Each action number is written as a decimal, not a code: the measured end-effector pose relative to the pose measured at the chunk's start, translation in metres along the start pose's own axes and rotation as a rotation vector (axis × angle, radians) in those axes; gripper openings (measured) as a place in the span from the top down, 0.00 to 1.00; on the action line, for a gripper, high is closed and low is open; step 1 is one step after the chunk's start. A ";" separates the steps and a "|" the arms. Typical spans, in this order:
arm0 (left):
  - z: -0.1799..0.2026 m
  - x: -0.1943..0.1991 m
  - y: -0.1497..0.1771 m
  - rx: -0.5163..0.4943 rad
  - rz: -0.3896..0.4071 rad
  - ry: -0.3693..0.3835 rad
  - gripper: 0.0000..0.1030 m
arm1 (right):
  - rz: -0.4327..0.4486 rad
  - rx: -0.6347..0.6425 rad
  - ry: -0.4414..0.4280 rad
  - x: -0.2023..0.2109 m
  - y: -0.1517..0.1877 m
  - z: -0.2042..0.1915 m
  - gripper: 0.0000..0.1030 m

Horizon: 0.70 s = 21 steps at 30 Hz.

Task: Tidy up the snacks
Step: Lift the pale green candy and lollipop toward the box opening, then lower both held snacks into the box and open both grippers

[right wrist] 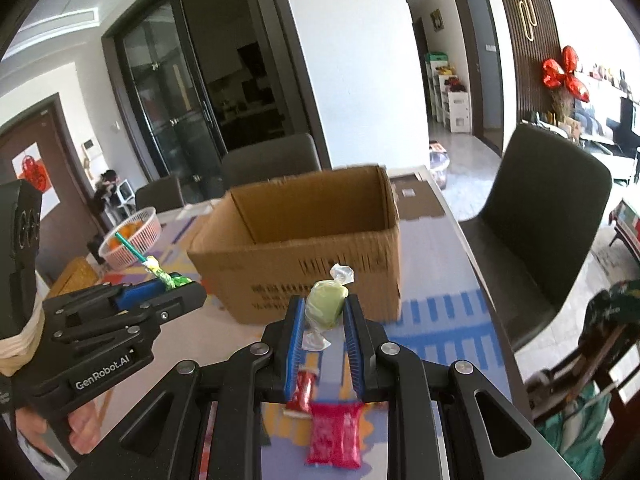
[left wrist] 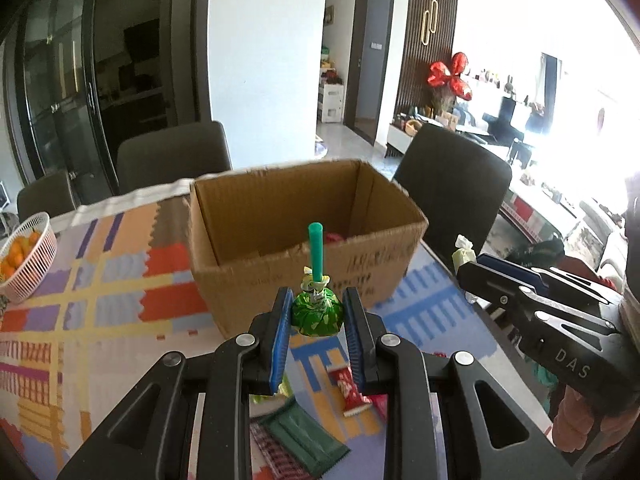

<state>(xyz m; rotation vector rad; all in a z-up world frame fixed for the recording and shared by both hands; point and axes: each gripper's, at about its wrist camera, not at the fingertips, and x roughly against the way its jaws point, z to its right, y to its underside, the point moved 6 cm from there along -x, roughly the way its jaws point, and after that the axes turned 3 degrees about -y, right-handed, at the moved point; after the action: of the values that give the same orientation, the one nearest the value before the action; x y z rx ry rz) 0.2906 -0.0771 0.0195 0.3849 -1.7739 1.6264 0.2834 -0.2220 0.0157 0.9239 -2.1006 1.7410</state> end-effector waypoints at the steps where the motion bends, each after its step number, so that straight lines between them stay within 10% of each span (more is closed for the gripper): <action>1: -0.001 0.000 -0.005 0.001 0.005 0.000 0.75 | 0.006 0.003 -0.002 0.000 -0.005 -0.001 0.79; 21: -0.040 -0.042 -0.068 0.006 0.004 -0.040 0.75 | 0.002 0.075 -0.055 -0.050 -0.078 -0.015 0.79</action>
<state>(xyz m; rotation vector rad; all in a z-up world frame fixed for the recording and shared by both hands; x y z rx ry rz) 0.3754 -0.0602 0.0418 0.4198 -1.8005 1.6379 0.3664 -0.1985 0.0519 1.0013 -2.0824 1.8267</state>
